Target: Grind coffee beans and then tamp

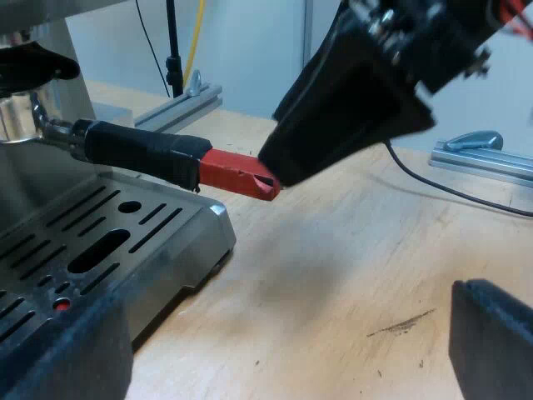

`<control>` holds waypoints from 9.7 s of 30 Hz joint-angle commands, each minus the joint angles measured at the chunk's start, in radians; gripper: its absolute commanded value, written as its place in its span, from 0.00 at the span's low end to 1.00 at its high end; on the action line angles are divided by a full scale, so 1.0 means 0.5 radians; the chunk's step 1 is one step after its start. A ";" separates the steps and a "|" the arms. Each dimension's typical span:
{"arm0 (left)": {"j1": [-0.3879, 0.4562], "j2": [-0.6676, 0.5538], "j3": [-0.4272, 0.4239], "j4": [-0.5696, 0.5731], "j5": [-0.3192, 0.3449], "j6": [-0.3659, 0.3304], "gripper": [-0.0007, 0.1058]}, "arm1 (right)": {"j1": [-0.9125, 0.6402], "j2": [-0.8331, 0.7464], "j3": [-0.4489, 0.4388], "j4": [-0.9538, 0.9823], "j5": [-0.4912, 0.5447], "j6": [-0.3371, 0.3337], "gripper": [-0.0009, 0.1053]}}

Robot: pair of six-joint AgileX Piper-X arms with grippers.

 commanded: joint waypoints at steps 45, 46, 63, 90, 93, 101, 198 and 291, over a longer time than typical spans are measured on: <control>-0.011 -0.002 -0.005 -0.040 0.029 -0.014 0.75 | -0.261 0.416 -0.016 -0.326 -0.184 -0.162 0.15; -0.011 -0.002 -0.005 -0.040 0.029 -0.014 0.75 | -0.261 0.416 -0.016 -0.326 -0.184 -0.162 0.13; -0.011 -0.002 -0.005 -0.040 0.029 -0.014 0.75 | -0.100 0.375 -0.011 -0.203 -0.170 -0.202 0.01; -0.011 -0.002 -0.067 -0.125 0.048 -0.146 0.75 | 0.202 0.039 0.178 -0.068 0.115 -0.011 0.01; -0.011 -0.002 -0.113 -0.081 0.048 -0.145 0.75 | 0.259 -0.015 0.178 -0.001 0.133 -0.011 0.01; -0.011 -0.006 -0.306 0.108 0.028 -0.145 0.75 | 0.431 -0.268 0.178 0.236 0.125 -0.046 0.01; -0.011 -0.411 -0.568 1.100 -0.126 0.010 0.75 | 0.164 -0.543 0.729 0.036 -0.676 -0.741 0.55; 0.267 2.074 -0.793 0.623 -1.190 -0.095 0.69 | 0.379 -0.837 0.743 -0.880 -0.544 -1.223 0.67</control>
